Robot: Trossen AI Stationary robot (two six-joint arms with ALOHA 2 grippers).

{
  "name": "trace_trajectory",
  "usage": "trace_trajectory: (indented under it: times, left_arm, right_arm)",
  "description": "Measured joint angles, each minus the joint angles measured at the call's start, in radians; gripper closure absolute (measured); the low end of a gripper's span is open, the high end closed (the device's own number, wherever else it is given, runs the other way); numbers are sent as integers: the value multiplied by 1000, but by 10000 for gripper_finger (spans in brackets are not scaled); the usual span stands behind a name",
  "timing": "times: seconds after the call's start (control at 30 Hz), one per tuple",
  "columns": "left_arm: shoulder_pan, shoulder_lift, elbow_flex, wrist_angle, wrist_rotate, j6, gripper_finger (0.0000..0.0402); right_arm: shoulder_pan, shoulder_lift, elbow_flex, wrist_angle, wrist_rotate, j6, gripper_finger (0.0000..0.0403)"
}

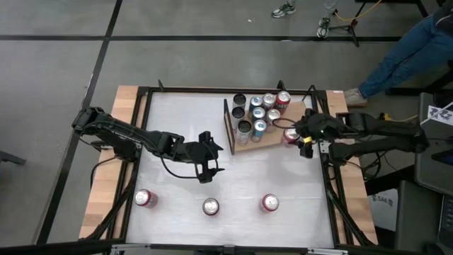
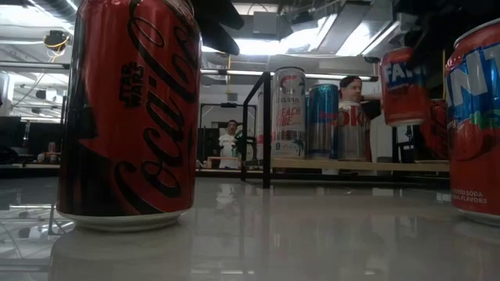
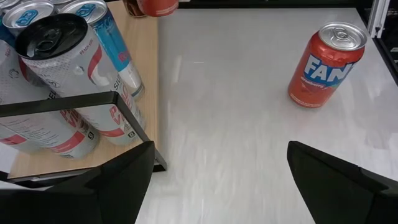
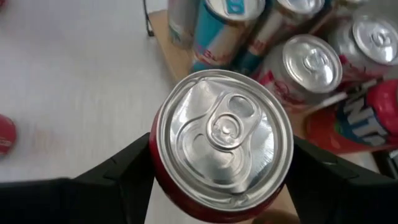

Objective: Place canned beverage on shelf
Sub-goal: Put the orange soda can on the shelf aligned with the other orange soda can

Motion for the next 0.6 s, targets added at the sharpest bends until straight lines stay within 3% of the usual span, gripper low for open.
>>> trace_trajectory:
  times: [0.6]
  left_arm:
    - [-1,0,0,0,0,0,44]
  right_arm:
    - [-292,-7,-69,-6,-80,-138,121]
